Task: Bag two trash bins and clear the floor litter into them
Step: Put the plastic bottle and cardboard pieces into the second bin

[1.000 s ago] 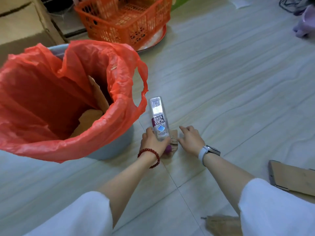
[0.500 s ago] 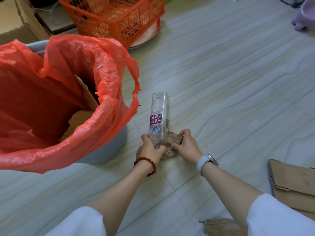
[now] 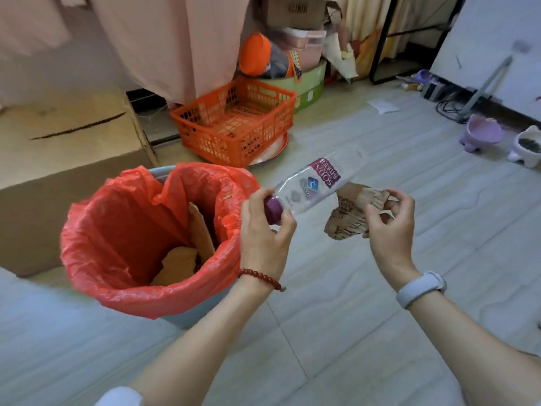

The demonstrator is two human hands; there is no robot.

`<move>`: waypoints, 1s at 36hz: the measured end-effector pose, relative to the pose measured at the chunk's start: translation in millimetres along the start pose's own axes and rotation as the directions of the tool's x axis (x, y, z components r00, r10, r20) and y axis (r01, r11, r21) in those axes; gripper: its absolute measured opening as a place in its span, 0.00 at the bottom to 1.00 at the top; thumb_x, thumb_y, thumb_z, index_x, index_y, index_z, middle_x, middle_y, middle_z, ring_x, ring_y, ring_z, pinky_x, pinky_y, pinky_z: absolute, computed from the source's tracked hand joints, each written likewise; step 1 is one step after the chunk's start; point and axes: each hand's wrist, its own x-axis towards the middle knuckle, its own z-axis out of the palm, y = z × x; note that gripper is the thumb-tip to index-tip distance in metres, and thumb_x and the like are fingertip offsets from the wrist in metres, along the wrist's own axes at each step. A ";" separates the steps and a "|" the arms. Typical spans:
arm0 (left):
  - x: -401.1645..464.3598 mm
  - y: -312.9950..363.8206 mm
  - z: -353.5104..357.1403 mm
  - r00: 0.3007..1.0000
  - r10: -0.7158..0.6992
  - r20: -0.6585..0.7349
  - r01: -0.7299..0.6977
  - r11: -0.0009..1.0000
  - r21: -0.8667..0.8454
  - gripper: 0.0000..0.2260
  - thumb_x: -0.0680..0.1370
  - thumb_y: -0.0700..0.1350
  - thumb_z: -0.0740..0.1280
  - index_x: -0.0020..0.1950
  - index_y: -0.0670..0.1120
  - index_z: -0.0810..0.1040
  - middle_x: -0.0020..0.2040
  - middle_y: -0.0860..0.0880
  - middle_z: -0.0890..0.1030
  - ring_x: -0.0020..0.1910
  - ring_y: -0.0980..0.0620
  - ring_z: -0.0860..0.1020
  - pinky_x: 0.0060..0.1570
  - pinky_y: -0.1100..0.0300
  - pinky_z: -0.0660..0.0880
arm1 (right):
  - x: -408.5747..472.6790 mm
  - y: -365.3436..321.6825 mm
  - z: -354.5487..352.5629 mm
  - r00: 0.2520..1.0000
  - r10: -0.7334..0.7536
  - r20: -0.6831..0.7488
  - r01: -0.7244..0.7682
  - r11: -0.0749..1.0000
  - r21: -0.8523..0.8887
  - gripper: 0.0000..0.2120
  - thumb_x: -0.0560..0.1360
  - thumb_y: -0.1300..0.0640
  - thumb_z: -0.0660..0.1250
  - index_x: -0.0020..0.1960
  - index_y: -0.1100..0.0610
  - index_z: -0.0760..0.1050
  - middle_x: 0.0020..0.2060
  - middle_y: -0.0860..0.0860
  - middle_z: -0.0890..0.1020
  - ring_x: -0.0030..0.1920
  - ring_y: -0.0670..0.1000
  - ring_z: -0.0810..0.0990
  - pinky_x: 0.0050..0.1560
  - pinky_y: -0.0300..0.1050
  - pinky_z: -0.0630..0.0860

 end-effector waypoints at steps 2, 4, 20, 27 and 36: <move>19.0 17.4 -22.7 0.990 0.057 -0.132 -0.061 0.998 -0.023 0.13 0.73 0.42 0.64 0.56 0.41 0.73 0.50 0.47 0.74 0.45 0.60 0.70 0.45 0.79 0.65 | -0.4 -26.2 14.0 0.999 -0.033 0.013 0.033 0.998 0.056 0.14 0.75 0.63 0.63 0.56 0.50 0.64 0.44 0.46 0.75 0.35 0.46 0.76 0.30 0.41 0.76; 35.8 27.9 -49.4 0.965 0.104 -0.239 -0.111 0.994 -0.014 0.15 0.73 0.43 0.64 0.58 0.42 0.72 0.52 0.49 0.73 0.48 0.56 0.72 0.49 0.74 0.68 | -3.8 -49.3 31.2 0.998 -0.052 0.048 0.047 0.995 0.092 0.14 0.75 0.63 0.63 0.57 0.50 0.64 0.46 0.48 0.75 0.36 0.46 0.77 0.32 0.42 0.76; 57.1 -22.0 -191.5 0.962 0.195 -0.191 -0.111 0.919 0.377 0.19 0.75 0.48 0.60 0.66 0.49 0.69 0.58 0.42 0.73 0.56 0.49 0.72 0.55 0.62 0.69 | -56.5 -106.2 143.9 0.814 -0.108 0.570 0.161 0.986 -0.043 0.31 0.74 0.57 0.65 0.74 0.53 0.57 0.54 0.50 0.74 0.53 0.52 0.76 0.58 0.51 0.75; 38.3 -32.5 -149.8 0.998 0.060 0.019 -0.061 0.848 0.527 0.19 0.71 0.49 0.62 0.60 0.45 0.75 0.60 0.43 0.75 0.60 0.42 0.72 0.57 0.45 0.71 | -46.8 -85.6 119.0 0.854 -0.030 0.519 0.119 0.983 -0.138 0.23 0.75 0.58 0.60 0.69 0.52 0.62 0.48 0.47 0.73 0.52 0.58 0.78 0.54 0.59 0.76; -37.7 3.5 -11.3 0.842 0.284 0.459 -0.474 0.797 0.375 0.13 0.71 0.48 0.59 0.50 0.47 0.78 0.50 0.47 0.79 0.51 0.47 0.76 0.53 0.52 0.64 | -36.9 -27.3 -14.7 0.891 0.188 0.413 -0.047 0.944 -0.326 0.15 0.77 0.61 0.58 0.63 0.54 0.69 0.44 0.47 0.75 0.36 0.50 0.78 0.43 0.50 0.78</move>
